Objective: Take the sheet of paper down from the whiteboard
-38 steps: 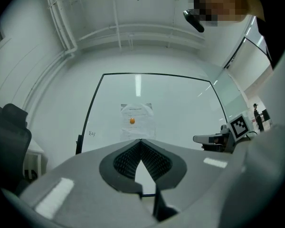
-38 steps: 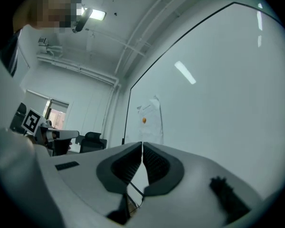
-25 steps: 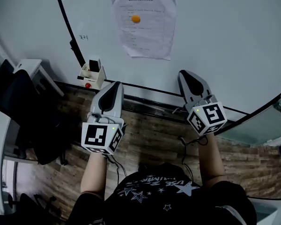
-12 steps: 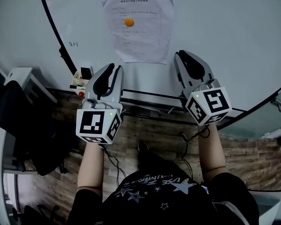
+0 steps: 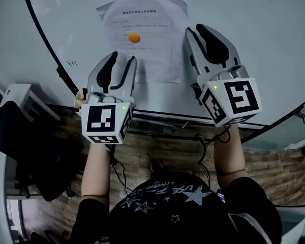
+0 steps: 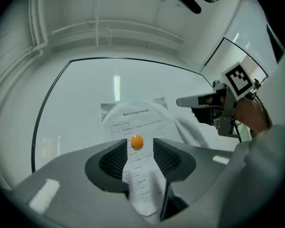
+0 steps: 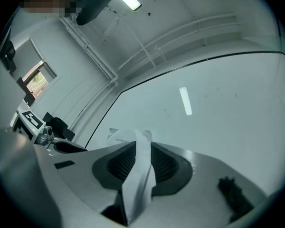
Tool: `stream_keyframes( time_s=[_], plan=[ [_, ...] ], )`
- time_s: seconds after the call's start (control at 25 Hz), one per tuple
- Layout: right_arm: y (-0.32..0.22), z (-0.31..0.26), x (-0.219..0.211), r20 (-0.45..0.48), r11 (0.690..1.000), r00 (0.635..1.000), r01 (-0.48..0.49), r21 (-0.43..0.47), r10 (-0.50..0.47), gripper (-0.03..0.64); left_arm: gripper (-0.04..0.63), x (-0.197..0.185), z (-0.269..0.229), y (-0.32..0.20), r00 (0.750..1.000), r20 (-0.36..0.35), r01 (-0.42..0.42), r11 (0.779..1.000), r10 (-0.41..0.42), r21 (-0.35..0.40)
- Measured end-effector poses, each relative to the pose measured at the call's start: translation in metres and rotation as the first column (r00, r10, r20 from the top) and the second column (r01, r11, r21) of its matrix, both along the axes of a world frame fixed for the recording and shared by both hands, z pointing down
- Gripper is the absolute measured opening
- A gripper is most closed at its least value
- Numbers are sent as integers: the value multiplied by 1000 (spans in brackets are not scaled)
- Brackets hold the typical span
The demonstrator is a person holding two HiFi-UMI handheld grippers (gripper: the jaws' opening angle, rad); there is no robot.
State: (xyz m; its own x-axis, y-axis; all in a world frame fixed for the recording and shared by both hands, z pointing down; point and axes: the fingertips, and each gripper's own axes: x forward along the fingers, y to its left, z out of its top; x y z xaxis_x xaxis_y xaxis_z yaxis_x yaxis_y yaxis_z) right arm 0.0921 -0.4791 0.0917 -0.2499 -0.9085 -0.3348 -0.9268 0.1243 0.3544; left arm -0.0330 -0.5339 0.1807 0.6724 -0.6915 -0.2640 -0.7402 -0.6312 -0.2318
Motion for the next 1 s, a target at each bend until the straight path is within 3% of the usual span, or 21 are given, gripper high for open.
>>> stream_keyframes(
  time_s=[0.36,1.0],
  plan=[
    [-22,-29,-2,-91,995,991,-91,27,93,92,216,33,-4,-36,993,104,59,998,-61,21],
    [-42,-31,-13,-193,987,968,-158,18,159,94,193,38,-11,-50,989,90,109,992,-114,64]
  ],
)
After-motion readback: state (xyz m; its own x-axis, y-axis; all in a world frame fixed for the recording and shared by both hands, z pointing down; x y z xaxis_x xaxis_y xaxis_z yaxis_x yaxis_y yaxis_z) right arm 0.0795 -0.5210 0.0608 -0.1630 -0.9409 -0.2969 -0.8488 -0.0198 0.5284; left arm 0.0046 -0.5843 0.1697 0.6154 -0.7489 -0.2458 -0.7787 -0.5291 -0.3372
